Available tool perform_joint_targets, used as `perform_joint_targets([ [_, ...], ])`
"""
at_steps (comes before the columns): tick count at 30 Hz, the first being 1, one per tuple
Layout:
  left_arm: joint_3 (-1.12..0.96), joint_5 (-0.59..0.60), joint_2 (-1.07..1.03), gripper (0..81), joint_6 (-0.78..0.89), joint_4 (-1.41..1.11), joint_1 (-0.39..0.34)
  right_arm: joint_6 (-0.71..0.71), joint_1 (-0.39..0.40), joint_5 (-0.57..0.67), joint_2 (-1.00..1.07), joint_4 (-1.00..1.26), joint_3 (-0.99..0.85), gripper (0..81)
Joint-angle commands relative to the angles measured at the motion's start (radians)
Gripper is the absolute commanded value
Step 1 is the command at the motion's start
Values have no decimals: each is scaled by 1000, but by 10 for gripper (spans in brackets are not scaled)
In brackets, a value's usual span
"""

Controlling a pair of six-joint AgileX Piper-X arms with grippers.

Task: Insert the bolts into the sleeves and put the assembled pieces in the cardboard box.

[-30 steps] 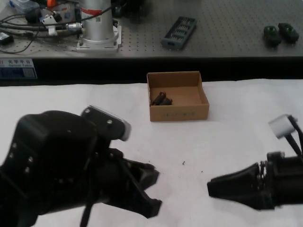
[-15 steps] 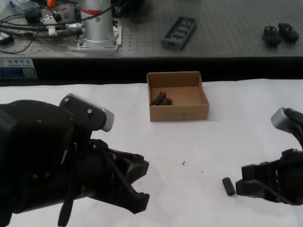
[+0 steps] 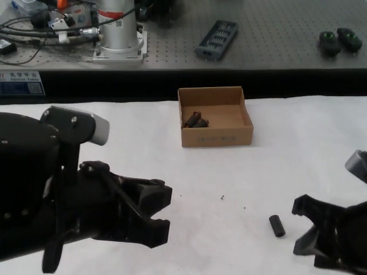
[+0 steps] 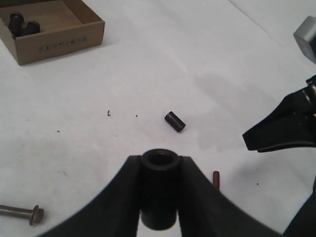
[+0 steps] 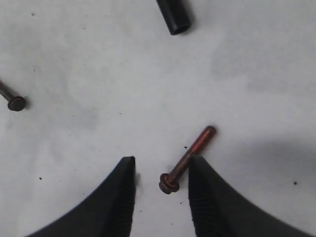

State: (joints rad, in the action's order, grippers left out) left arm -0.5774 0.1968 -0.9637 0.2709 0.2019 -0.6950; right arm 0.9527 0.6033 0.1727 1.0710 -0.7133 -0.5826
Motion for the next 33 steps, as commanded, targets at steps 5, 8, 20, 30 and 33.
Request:
perform_joint_targets([
  [5,-5,31,70,113,15,92,3,172,105,-131,-12,17,-14,243],
  [8,-5,39,89,113,-3,100,3,215,135,-142,-12,47,-14,243],
  [20,-5,56,120,113,-17,126,3,214,197,-173,25,2,-11,243],
  [30,-5,63,120,113,-39,149,3,214,256,-156,155,84,-11,243],
  [33,-5,63,120,113,-39,151,3,219,259,-156,187,107,-11,243],
])
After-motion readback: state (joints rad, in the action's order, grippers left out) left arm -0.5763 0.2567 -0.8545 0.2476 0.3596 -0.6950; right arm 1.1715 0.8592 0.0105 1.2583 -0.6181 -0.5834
